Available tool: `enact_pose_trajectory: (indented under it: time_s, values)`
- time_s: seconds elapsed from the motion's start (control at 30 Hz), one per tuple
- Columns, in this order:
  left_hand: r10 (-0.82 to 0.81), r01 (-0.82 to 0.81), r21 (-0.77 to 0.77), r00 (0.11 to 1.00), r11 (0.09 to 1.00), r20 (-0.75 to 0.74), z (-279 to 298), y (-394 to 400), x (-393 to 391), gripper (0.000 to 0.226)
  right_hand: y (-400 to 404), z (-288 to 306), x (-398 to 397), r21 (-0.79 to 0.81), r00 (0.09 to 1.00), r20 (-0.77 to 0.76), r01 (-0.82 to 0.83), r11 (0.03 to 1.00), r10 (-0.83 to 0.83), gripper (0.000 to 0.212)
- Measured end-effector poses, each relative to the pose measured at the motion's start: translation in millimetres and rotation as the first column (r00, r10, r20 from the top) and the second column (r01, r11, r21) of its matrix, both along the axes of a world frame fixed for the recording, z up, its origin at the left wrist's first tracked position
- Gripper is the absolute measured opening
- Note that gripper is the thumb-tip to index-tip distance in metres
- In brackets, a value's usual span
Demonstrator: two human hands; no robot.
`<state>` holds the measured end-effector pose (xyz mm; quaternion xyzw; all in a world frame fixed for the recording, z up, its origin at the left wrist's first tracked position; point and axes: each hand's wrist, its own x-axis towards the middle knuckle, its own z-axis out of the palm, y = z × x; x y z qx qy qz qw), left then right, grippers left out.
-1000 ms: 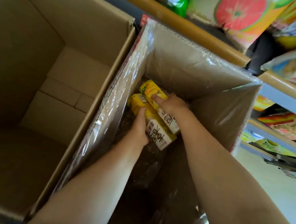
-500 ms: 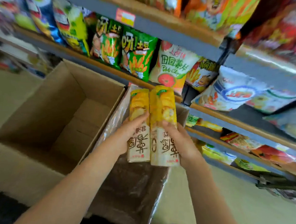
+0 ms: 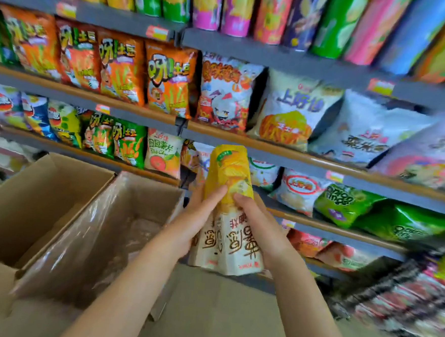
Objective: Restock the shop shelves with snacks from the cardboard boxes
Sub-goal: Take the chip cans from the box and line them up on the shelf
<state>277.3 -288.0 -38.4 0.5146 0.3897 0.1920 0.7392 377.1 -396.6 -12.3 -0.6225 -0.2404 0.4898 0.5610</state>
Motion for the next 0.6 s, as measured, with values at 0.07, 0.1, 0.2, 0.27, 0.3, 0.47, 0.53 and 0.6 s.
enact_pose_trajectory:
  time_s: [0.07, 0.1, 0.2, 0.27, 0.3, 0.47, 0.53, 0.6]
  values:
    - [0.009, -0.008, 0.084, 1.000, 0.996, -0.008, 13, -18, 26, 0.123, -23, 12, 17, 0.041, 0.998, -0.058, 0.026, 0.999, -0.024, 0.057]
    - [0.020, -0.021, 0.122, 1.000, 0.992, 0.005, 19, -24, 37, 0.139, -34, 18, 26, 0.070, 0.991, -0.131, 0.046, 0.996, -0.037, 0.062]
    - [-0.124, 0.128, 0.140, 0.992, 0.982, -0.038, 67, -65, 59, 0.121, -63, 38, 52, 0.084, 0.955, -0.282, 0.115, 0.990, -0.087, 0.063]
    - [-0.204, 0.210, 0.144, 0.977, 0.967, -0.058, 83, -82, 75, 0.084, -81, 51, 70, 0.066, 0.957, -0.267, 0.131, 0.989, -0.109, 0.057]
    - [-0.234, 0.243, 0.160, 0.970, 0.957, -0.070, 87, -87, 83, 0.083, -87, 55, 80, 0.054, 0.957, -0.262, 0.141, 0.989, -0.122, 0.057]
    - [-0.318, 0.317, 0.151, 0.948, 0.936, -0.014, 107, -99, 132, 0.091, -111, 68, 128, 0.043, 0.970, -0.083, 0.231, 0.972, -0.227, 0.065]
    - [-0.348, 0.346, 0.034, 0.934, 0.938, 0.082, 119, -99, 150, 0.066, -123, 76, 152, 0.081, 0.960, 0.091, 0.260, 0.962, -0.267, 0.054]
    - [-0.354, 0.376, -0.076, 0.912, 0.924, 0.207, 130, -96, 169, 0.045, -136, 84, 177, 0.165, 0.839, 0.426, 0.296, 0.941, -0.339, 0.035]
